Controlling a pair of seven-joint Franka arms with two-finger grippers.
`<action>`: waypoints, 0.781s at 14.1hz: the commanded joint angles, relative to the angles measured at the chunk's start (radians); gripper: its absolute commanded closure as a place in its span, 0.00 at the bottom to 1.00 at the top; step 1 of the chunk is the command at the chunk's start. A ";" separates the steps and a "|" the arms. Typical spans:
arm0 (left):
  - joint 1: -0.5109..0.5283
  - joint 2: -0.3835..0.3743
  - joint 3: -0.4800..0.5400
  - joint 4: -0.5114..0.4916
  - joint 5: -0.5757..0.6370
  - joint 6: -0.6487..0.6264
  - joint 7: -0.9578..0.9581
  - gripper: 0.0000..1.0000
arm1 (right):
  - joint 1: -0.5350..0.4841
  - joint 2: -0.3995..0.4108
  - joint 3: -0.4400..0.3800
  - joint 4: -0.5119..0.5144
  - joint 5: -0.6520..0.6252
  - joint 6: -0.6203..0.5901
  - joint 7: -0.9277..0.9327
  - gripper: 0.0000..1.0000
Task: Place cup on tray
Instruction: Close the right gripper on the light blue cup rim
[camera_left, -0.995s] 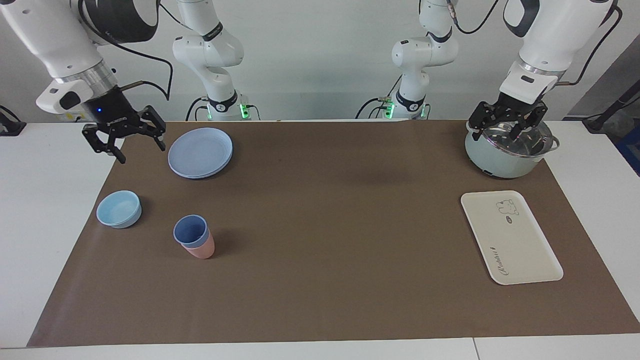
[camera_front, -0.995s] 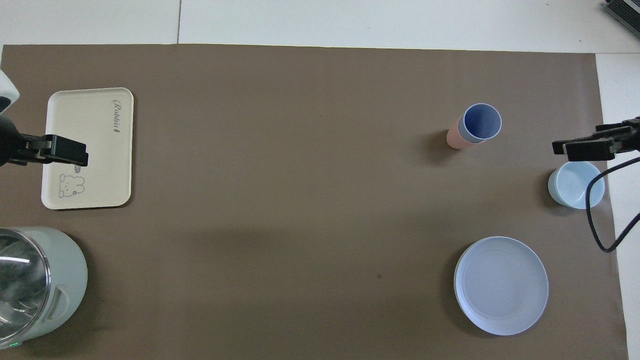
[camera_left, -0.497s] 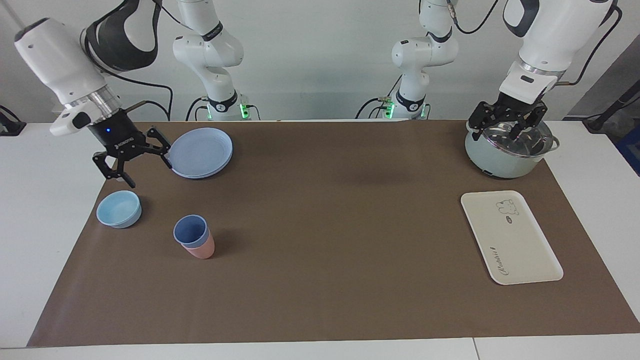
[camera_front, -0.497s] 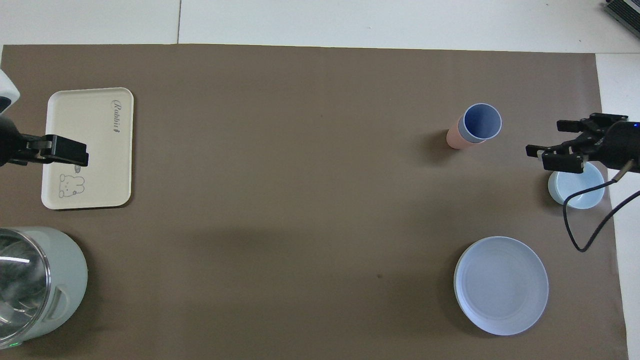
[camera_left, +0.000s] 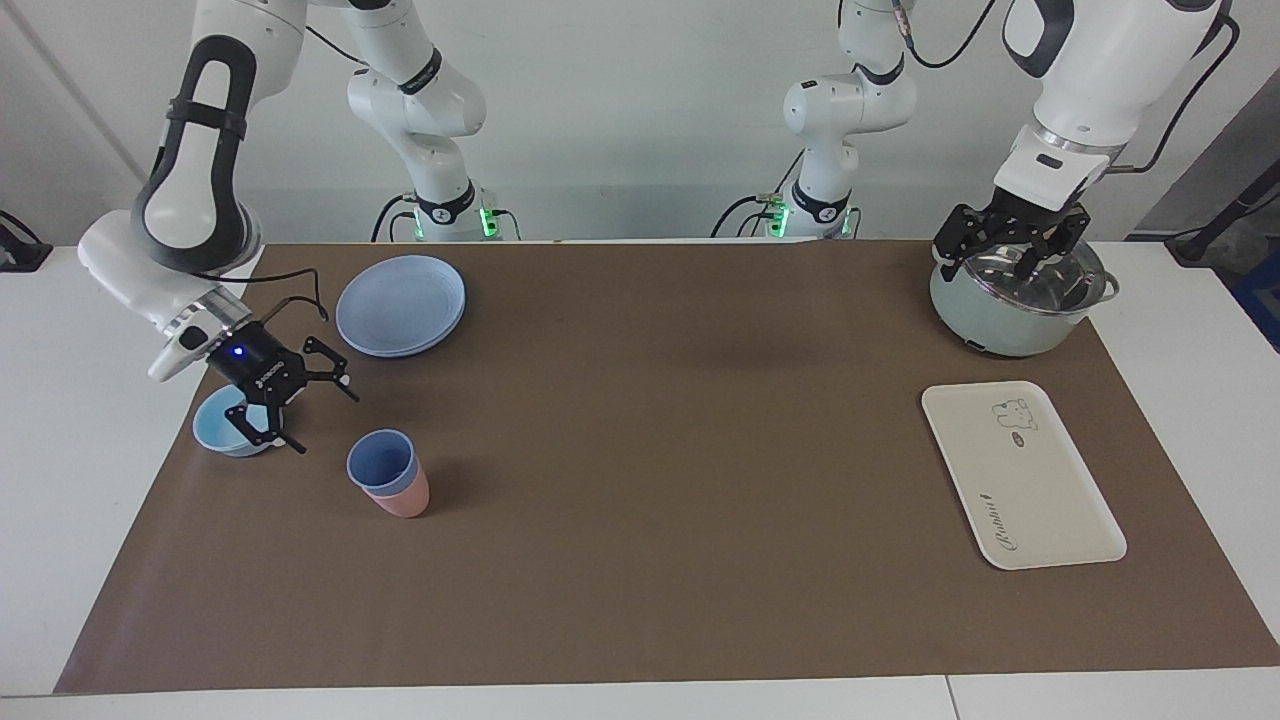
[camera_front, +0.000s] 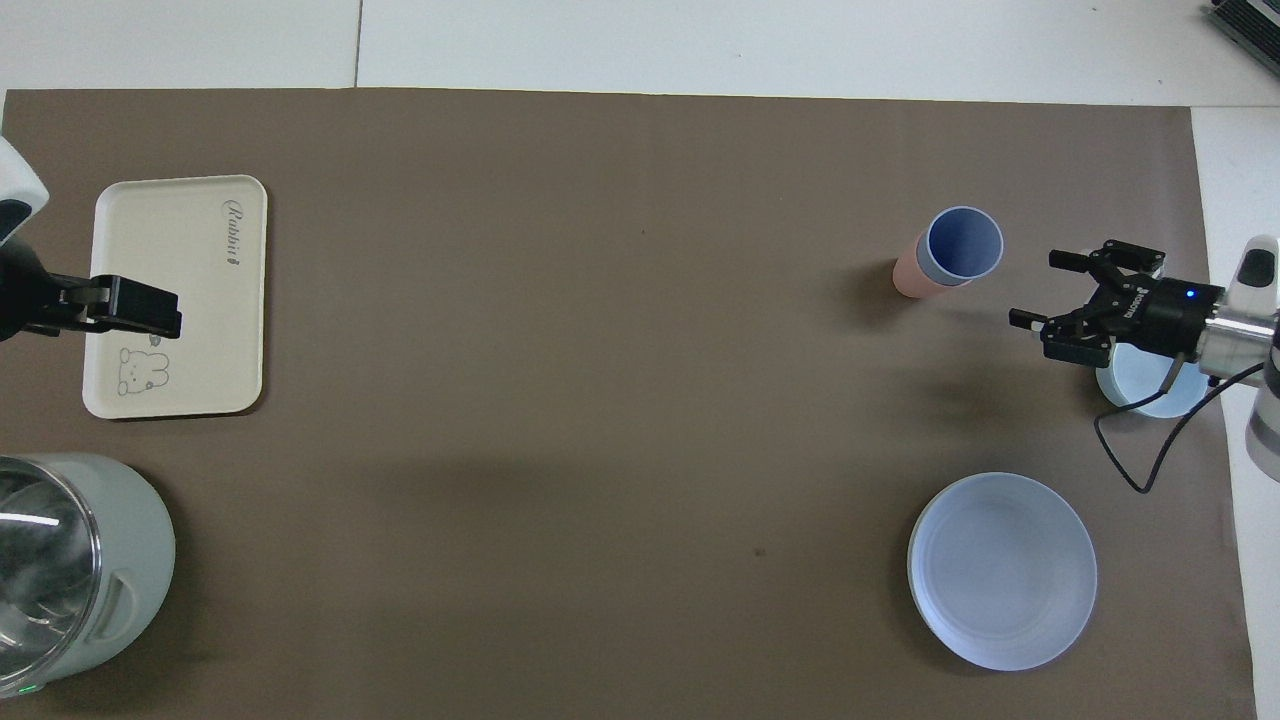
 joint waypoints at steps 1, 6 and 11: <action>0.004 -0.031 0.005 -0.033 -0.013 -0.003 0.006 0.00 | -0.022 0.060 0.005 -0.001 0.125 -0.049 -0.180 0.00; 0.010 -0.031 0.005 -0.031 -0.013 -0.011 0.009 0.00 | -0.010 0.154 0.011 0.013 0.347 -0.094 -0.385 0.00; 0.011 -0.031 0.005 -0.033 -0.013 -0.012 0.007 0.00 | 0.051 0.196 0.014 0.059 0.445 -0.063 -0.412 0.00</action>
